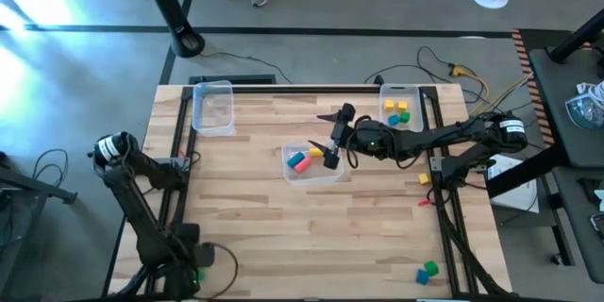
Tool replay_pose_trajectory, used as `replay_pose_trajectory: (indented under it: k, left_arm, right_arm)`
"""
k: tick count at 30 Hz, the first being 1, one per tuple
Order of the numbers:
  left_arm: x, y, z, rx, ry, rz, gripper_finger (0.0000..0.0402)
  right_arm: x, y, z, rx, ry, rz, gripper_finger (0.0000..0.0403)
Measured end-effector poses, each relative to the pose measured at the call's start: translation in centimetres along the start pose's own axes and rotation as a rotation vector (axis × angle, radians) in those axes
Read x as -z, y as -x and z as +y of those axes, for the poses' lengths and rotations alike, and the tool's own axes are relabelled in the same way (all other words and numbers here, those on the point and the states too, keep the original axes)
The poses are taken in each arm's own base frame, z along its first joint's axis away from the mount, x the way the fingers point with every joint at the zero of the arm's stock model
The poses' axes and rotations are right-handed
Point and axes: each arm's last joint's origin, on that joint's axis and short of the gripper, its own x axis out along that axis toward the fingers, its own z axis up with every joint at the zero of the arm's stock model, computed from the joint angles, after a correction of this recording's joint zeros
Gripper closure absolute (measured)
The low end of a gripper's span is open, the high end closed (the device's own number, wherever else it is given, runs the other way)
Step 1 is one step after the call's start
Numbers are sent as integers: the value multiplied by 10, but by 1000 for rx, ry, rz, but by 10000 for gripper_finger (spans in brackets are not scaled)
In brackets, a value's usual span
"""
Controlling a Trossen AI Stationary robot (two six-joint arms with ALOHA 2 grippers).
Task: Sort blocks by size
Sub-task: Put the green cylindrical block into the center transparent bin
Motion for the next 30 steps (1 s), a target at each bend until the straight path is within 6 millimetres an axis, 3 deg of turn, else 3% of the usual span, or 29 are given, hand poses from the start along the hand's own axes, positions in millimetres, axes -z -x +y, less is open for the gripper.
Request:
replay_pose_trajectory:
  k: [4, 10, 18, 23, 30]
  left_arm:
    - [2, -2, -3, 18, -322, -36, 60]
    - [-2, -20, -6, -48, -573, -2, 60]
    - [-11, -47, -33, -44, -727, 92, 61]
    - [-16, -59, -40, -151, -782, 115, 65]
    - [-20, -74, -46, -179, -836, 158, 127]
  right_arm:
    - [2, 0, 0, -4, -9, 16, 46]
    - [6, 0, 1, -14, 6, 64, 46]
    - [8, 0, 1, -14, 12, 84, 46]
    - [9, 0, 0, -5, 12, 87, 46]
    - [10, 0, 0, -6, 1, 95, 46]
